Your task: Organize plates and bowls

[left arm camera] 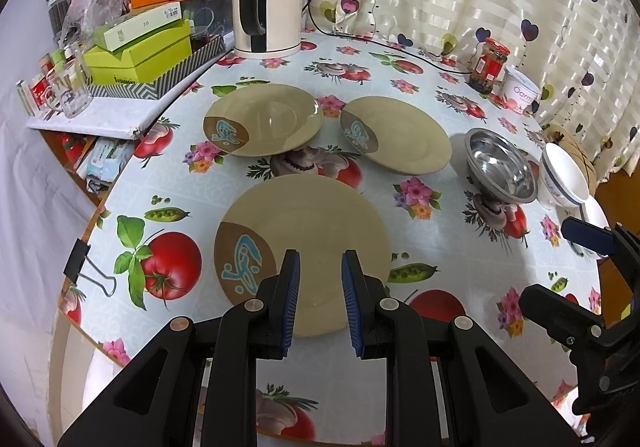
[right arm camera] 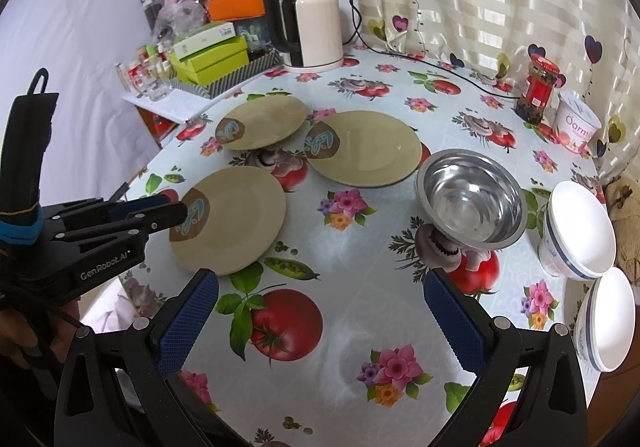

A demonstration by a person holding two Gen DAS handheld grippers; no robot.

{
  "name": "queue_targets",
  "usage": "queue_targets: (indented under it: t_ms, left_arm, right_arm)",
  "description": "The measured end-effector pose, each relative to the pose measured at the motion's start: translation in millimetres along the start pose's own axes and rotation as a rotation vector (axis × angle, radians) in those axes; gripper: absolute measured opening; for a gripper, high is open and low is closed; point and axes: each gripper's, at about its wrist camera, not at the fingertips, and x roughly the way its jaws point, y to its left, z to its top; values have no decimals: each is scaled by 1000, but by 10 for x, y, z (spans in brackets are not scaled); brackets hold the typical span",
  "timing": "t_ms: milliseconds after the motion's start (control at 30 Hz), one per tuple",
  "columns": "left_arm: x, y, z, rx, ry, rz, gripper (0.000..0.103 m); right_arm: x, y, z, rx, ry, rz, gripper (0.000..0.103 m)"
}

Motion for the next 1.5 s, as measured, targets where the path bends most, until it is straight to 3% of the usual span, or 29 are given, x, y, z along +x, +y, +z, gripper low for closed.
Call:
queue_targets:
  t_ms: [1500]
  left_arm:
    - [217, 255, 81, -58, 16, -50, 22]
  right_arm:
    - [324, -15, 167, -6, 37, 20, 100]
